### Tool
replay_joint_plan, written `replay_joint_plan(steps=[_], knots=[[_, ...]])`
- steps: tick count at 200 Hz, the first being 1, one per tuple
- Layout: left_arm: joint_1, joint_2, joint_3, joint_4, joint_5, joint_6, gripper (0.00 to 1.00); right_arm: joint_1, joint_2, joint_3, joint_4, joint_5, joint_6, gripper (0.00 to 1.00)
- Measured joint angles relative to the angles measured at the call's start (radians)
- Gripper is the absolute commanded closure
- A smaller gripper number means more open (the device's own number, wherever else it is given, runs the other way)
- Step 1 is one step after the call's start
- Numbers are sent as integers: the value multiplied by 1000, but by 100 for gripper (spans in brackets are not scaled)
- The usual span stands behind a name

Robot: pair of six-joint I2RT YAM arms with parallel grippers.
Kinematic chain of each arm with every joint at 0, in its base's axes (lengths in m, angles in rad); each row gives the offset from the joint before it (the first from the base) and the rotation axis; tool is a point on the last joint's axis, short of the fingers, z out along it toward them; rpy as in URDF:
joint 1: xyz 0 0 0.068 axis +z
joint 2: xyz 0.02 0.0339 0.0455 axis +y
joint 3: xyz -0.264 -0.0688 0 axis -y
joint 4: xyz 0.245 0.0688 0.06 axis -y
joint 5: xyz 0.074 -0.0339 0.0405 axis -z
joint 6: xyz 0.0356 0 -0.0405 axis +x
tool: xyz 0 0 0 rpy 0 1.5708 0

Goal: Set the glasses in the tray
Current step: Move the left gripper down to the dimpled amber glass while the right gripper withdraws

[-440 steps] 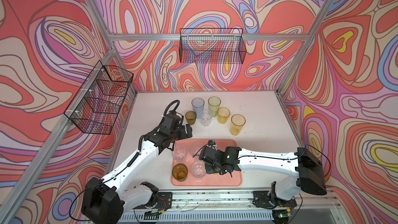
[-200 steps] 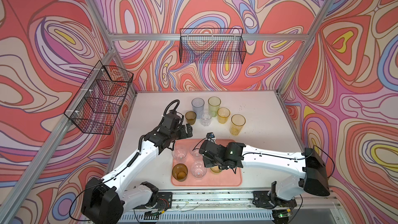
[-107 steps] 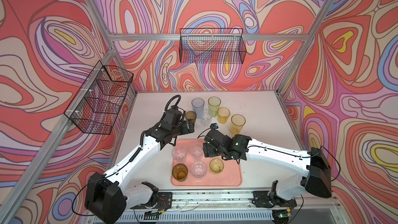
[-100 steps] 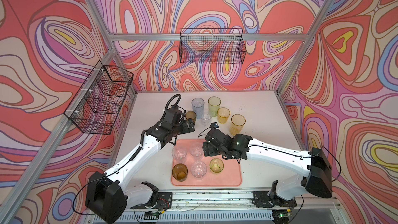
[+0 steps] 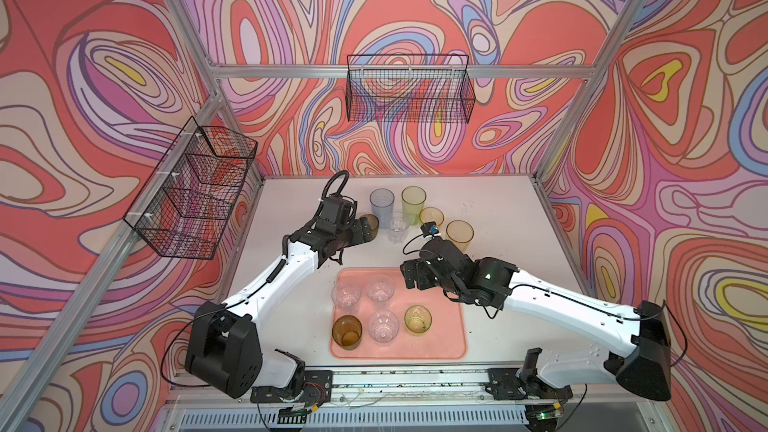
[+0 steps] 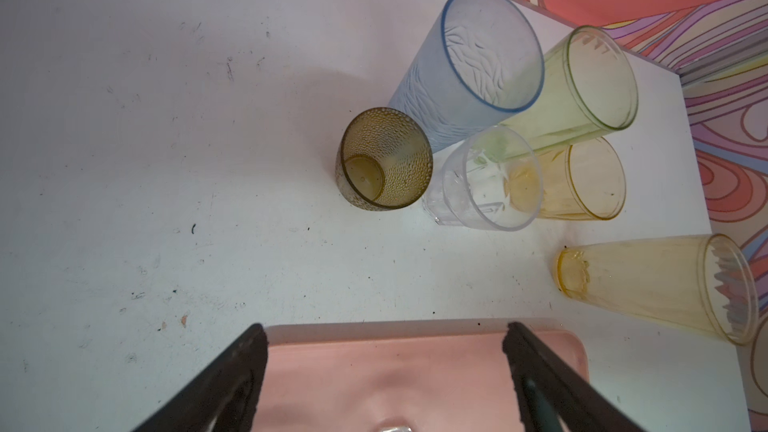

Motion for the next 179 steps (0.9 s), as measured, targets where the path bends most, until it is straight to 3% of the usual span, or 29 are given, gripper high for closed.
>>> replay_joint_plan(steps=[66, 124, 179], knots=[[103, 173, 31, 53, 61, -16, 23, 0, -187, -127, 40, 17, 0, 2], [103, 315, 173, 56, 116, -14, 52, 0, -206, -174, 82, 0, -3, 2], [103, 345, 190, 66, 108, -7, 57, 0, -228, -186, 120, 0, -3, 2]])
